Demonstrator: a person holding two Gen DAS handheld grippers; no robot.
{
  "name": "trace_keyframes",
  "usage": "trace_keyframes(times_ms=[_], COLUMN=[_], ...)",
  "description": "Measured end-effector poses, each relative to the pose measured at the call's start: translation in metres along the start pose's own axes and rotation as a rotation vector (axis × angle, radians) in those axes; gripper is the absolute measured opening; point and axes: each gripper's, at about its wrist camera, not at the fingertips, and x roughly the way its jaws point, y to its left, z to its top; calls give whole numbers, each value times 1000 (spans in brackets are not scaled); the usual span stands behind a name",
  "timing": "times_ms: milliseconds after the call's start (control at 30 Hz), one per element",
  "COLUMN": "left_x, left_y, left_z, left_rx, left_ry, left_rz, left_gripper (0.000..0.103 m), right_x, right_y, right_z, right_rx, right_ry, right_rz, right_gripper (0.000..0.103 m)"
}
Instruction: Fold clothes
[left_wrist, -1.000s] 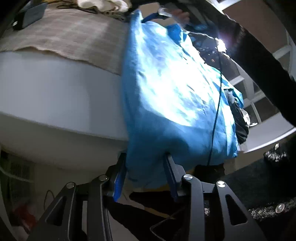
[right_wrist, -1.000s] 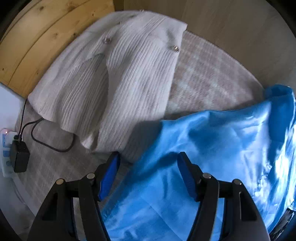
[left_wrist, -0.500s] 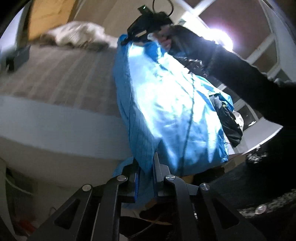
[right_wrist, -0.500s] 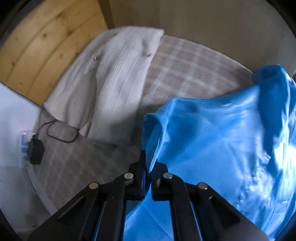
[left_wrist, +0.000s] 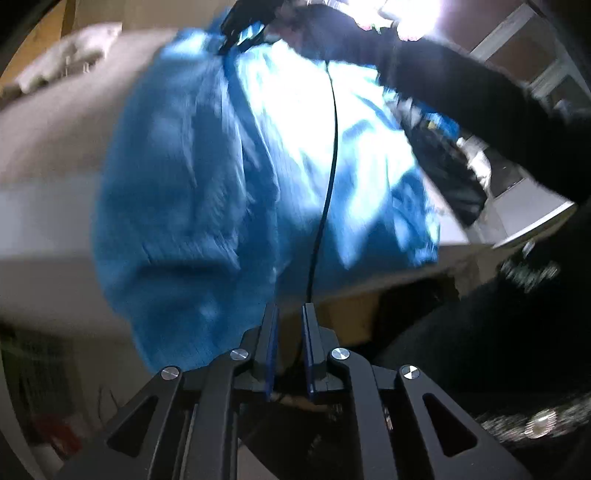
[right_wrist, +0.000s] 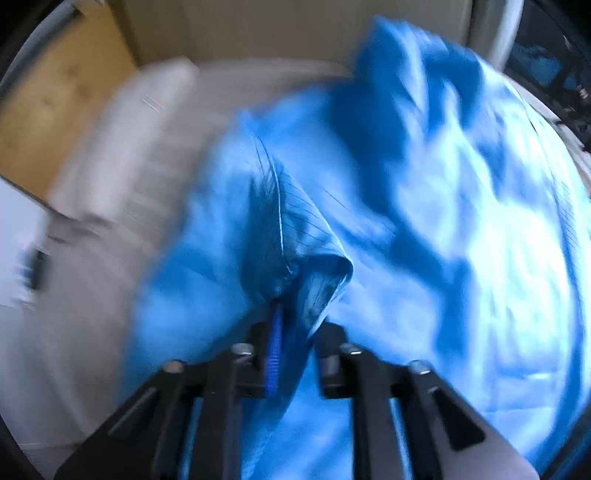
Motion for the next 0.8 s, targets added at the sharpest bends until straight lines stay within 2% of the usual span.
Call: trace_keyframes(times_ms=[33,133,233,267,300,367,467,600,800], left_x=[5,-24,-56,-64,-73,-79,-61,-24,18], left_y=[-5,0,19,26,32,39,43,49,49], left_z=[-8,-29,-31,-27,-22,-1,38,65,61], left_rx=[-14,-114,-191,-211,-231,-207,-165,-142,-129], left_ry=[22,-6,-91,-124,-156,-219,-235,-174,-53], left_rz=[-2,57,124,147,171,186,164,128,137], left_gripper=[10,10,10,10,10,10,10,10,10], right_x=[-5,-44,-89,-99,-104,-104,-86,-48,-18], right_y=[-9,-31,-37,-34,-29,-19,-2,32,46], right_z=[-3,-17,-51,-66,-79,-102,-126,-142,-165], right_rx=[12,49,6,-32,-62,-113,-166,-179,-244], right_ry=[-7,-73,-129,-146,-156,-162,-140,-105,-73], right_rz=[10,168,348,364,363,363,366,372,269], right_gripper=[24,26,31,33,33,33,33,33,33])
